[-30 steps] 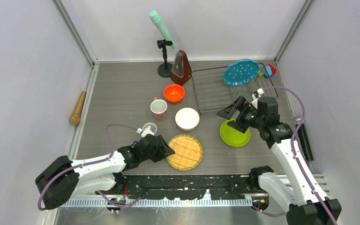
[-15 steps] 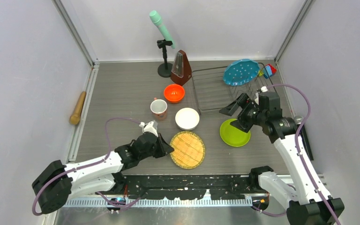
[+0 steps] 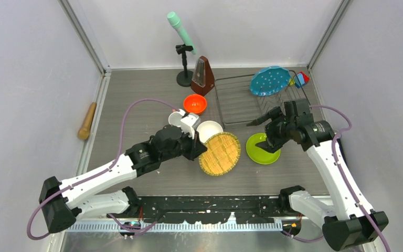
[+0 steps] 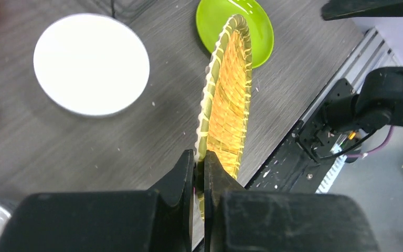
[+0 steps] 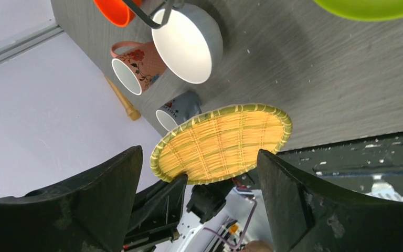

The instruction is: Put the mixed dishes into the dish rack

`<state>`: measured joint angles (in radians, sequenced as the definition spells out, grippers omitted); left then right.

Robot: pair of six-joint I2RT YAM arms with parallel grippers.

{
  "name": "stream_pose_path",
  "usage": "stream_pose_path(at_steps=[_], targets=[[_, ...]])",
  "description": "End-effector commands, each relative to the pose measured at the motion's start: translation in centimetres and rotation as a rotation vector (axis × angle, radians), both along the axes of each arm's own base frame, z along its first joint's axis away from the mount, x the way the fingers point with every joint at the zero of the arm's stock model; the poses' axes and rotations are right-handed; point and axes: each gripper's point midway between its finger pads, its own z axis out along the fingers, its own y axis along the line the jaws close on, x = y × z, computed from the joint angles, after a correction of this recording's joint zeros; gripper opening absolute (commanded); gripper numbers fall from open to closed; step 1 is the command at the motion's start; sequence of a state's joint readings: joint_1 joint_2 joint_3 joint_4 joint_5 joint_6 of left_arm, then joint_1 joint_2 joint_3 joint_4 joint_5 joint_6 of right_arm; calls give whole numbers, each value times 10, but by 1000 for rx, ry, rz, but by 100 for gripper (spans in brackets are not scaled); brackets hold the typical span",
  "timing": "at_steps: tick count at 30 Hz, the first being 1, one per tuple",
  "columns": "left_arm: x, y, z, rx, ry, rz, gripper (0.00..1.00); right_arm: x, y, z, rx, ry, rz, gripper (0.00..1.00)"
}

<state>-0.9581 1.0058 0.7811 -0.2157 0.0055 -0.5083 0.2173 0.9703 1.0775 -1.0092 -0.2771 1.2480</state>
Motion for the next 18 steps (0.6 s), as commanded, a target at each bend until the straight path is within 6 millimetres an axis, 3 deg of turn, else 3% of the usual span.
stream_pose_path(at_steps=[1, 11, 18], targets=[[9, -18, 40, 30, -232, -125, 0, 3, 16, 10, 94, 74, -32, 85], [39, -37, 76, 115, -492, -133, 0, 30, 44, 24, 222, 120, -88, 77], [44, -49, 88, 119, -557, -155, 0, 36, 59, 13, 209, 167, -64, 73]])
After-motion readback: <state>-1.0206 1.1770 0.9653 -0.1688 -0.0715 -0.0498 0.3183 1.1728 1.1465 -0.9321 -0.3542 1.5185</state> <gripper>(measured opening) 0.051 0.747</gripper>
